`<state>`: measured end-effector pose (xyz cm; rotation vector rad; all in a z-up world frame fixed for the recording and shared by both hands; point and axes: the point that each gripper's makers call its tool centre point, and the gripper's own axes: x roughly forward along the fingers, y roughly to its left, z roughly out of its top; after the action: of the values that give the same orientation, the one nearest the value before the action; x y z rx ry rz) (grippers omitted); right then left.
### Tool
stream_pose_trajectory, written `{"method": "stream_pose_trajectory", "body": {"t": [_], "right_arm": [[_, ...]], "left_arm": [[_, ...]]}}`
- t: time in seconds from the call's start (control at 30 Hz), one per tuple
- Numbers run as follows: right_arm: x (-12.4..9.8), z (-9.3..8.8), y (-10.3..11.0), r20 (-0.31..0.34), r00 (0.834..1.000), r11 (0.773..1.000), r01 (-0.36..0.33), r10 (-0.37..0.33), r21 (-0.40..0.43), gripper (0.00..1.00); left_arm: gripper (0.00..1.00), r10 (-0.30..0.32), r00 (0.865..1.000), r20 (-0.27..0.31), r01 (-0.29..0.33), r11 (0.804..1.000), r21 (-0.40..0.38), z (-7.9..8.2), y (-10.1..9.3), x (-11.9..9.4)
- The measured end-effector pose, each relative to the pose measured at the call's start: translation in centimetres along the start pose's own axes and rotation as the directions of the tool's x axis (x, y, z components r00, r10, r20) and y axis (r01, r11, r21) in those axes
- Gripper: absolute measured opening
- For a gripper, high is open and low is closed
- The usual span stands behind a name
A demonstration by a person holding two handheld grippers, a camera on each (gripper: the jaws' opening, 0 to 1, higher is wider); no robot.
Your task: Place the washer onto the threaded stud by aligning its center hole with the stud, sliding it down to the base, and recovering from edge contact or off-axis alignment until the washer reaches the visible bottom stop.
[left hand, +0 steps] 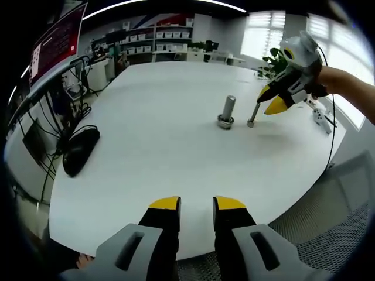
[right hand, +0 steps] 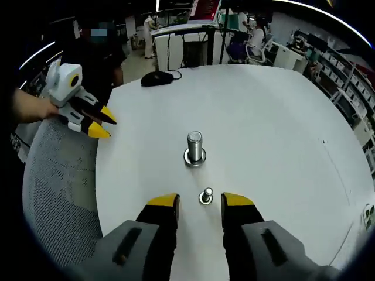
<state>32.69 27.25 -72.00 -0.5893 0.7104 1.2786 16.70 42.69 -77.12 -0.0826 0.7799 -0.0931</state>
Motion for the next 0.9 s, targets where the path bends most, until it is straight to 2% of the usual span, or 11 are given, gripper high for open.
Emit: {"method": "stream_pose_trajectory", "body": {"t": [0.07,0.1,0.2,0.3,0.4,0.47,0.53,0.67,0.73,0.8,0.9], "right_arm": [[-1.9,0.4,0.0,0.076,0.997,0.999,0.032,-0.034,0.037,0.34],[-3.0,0.8,0.3,0.137,0.990,0.998,0.041,-0.046,0.041,0.35],[-5.1,0.5,1.1,0.195,0.979,0.997,0.048,-0.060,0.066,0.37],[-7.9,-0.1,1.8,0.272,0.957,0.986,0.065,-0.105,0.153,0.37],[-10.1,-1.1,2.4,0.307,0.939,0.973,0.095,-0.158,0.208,0.37],[-11.6,-1.8,2.1,0.348,0.914,0.964,0.128,-0.207,0.235,0.38],[-13.0,-2.5,2.3,0.372,0.894,0.948,0.147,-0.249,0.282,0.39],[-14.8,-3.8,2.8,0.407,0.856,0.921,0.177,-0.318,0.348,0.44],[-15.0,-5.2,3.4,0.379,0.867,0.912,0.179,-0.323,0.369,0.51],[-15.2,-6.3,4.0,0.372,0.865,0.905,0.189,-0.338,0.382,0.55],[-15.4,-7.8,4.8,0.359,0.862,0.895,0.205,-0.357,0.397,0.56]], "left_arm": [[0.19,-0.004,1.000,0.000,0.004,1.000,0.002,0.0,-0.1,0.0],[0.19,-0.005,1.000,0.000,0.005,1.000,0.004,0.0,-0.1,0.0],[0.19,-0.018,1.000,-0.009,0.018,1.000,0.011,-0.1,-0.4,0.1],[0.19,-0.031,0.999,-0.011,0.031,0.999,0.026,-0.1,-0.7,0.2],[0.19,-0.034,0.999,-0.006,0.034,0.999,0.025,0.0,-0.8,0.1],[0.19,-0.042,0.999,-0.006,0.042,0.999,0.030,0.0,-1.0,0.1],[0.19,-0.055,0.998,-0.023,0.057,0.997,0.057,-0.2,-1.5,0.1],[0.20,-0.065,0.997,-0.033,0.067,0.996,0.061,-0.4,-1.7,0.1],[0.20,-0.069,0.997,-0.031,0.070,0.996,0.053,-0.4,-1.7,0.1],[0.21,-0.068,0.997,-0.032,0.069,0.996,0.051,-0.4,-1.7,0.1],[0.22,-0.073,0.997,-0.039,0.075,0.996,0.049,-0.6,-2.0,0.0]]}}
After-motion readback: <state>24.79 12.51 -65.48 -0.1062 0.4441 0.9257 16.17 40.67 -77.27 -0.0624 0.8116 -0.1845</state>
